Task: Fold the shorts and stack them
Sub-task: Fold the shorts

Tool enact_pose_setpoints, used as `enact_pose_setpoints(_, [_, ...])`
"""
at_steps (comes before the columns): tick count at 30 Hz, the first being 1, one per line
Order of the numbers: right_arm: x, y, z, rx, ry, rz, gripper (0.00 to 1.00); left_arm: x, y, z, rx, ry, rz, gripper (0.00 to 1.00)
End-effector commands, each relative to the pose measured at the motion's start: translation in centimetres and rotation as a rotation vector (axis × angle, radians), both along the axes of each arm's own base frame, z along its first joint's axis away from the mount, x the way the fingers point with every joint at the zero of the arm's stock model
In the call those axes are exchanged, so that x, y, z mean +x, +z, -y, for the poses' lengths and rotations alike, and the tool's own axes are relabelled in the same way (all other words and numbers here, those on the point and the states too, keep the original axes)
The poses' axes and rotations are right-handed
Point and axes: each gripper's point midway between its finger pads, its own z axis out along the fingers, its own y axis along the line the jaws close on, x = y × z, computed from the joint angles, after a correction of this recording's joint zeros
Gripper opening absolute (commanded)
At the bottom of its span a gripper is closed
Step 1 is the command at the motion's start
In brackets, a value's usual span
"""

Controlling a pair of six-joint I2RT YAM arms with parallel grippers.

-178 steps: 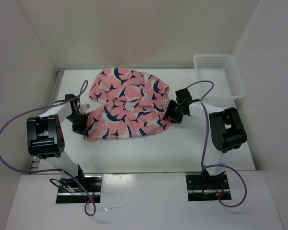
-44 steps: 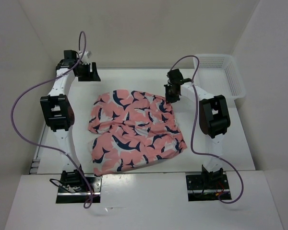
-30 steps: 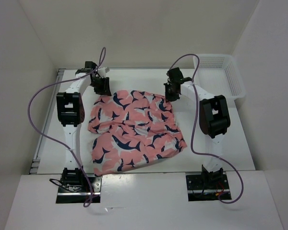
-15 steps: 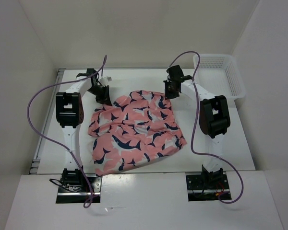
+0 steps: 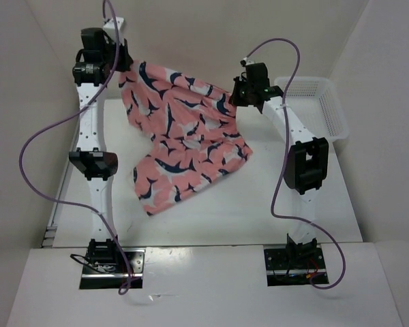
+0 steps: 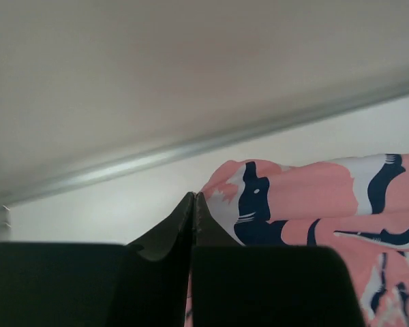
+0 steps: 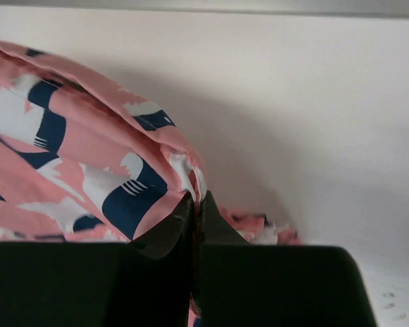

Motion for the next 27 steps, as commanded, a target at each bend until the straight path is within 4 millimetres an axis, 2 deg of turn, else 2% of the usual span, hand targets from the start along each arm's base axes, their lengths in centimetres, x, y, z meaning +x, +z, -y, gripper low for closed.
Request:
enact_pose_setpoints(1, [0.4,3.9,-0.2,0.029,0.028,0.101,0.0,-2.1,2.4,-1.5,0.03,0.058,0.005,0.0])
enact_pose_setpoints(2, [-0.1,3.9,0.0,0.019,0.035,0.099,0.0,-2.8,1.7,-2.0,0.029,0.067,-0.04,0.0])
enact_pose_setpoints(3, [-0.8,3.8,0.2,0.012,0.041,0.11,0.0,-3.6,0.9,-1.2,0.008,0.029,-0.086,0.0])
enact_pose_setpoints(4, [-1.4,3.7,0.2,0.006,0.063,0.114,0.0,-5.4,-1.1,-0.8,-0.006,0.01,-0.193,0.0])
enact_pose_setpoints(5, [-2.0,3.3,0.1,0.014,0.076,0.111,0.0,-6.5,-1.2,-0.3,-0.019,-0.009,-0.228,0.0])
enact_pose_setpoints(6, [-3.1,2.4,0.5,0.004,0.083,0.112,0.0,-7.9,-4.1,-0.2,-0.051,-0.03,-0.347,0.01])
enact_pose_setpoints(7, [-3.8,1.9,0.5,0.009,0.09,0.111,0.0,-7.8,-3.6,-0.4,-0.042,-0.02,-0.329,0.01])
enact_pose_setpoints(8, [-4.6,1.2,0.1,0.009,0.101,0.107,0.0,-8.3,-4.3,-1.0,-0.047,-0.008,-0.368,0.01])
enact_pose_setpoints(9, [-6.1,-1.5,0.2,-0.019,0.11,0.063,0.0,-9.9,-6.4,-0.2,-0.084,-0.041,-0.478,0.01])
enact_pose_setpoints(10, [-6.6,-1.1,0.1,-0.021,0.107,0.089,0.0,-10.0,-7.1,-0.7,-0.088,-0.032,-0.494,0.02])
enact_pose_setpoints(11, [-7.2,-1.6,0.2,-0.041,0.11,0.09,0.0,-10.5,-7.8,-0.6,-0.09,-0.031,-0.518,0.02])
enact_pose_setpoints(14, [-9.3,-4.6,0.6,-0.112,0.104,0.045,0.0,-12.9,-9.8,0.9,-0.091,-0.062,-0.533,0.02])
enact_pose_setpoints(15, [-9.5,-5.2,1.1,-0.128,0.09,0.034,0.0,-13.1,-6.6,1.1,-0.05,-0.049,-0.399,0.02])
enact_pose_setpoints(16, [-9.6,-5.1,1.1,-0.125,0.089,0.044,0.0,-15.8,-10.9,2.4,-0.037,-0.067,-0.496,0.02])
enact_pose_setpoints(17, [-10.2,-5.6,1.6,-0.137,0.079,0.033,0.0,-16.7,-11.1,2.9,-0.034,-0.077,-0.482,0.01])
enact_pose_setpoints(18, [-10.3,-5.9,1.6,-0.138,0.079,0.032,0.0,-17.5,-9.8,2.9,-0.033,-0.077,-0.432,0.01])
enact_pose_setpoints(19, [-10.6,-5.8,1.5,-0.152,0.085,0.04,0.0,-18.4,-10.3,3.1,-0.042,-0.088,-0.451,0.01])
enact_pose_setpoints(20, [-10.9,-6.3,1.6,-0.156,0.086,0.027,0.0,-19.5,-12.0,3.1,-0.044,-0.087,-0.499,0.01])
enact_pose_setpoints(22, [-10.8,-5.9,1.8,-0.168,0.085,0.04,0.0,-21.0,-13.4,3.3,-0.053,-0.094,-0.547,0.04])
enact_pose_setpoints(23, [-11.1,-6.4,1.9,-0.171,0.086,0.03,0.0,-21.6,-13.4,3.1,-0.047,-0.087,-0.549,0.05])
enact_pose_setpoints(24, [-11.1,-6.4,1.9,-0.171,0.086,0.03,0.0,-22.7,-14.6,3.1,-0.049,-0.086,-0.587,0.08])
enact_pose_setpoints(26, [-11.4,-6.8,1.6,-0.174,0.096,0.022,0.09,-24.0,-15.1,3.1,-0.05,-0.086,-0.613,0.11])
enact_pose_setpoints(27, [-11.6,-6.5,1.7,-0.174,0.096,0.022,0.12,-25.3,-16.6,3.1,-0.052,-0.085,-0.666,0.14])
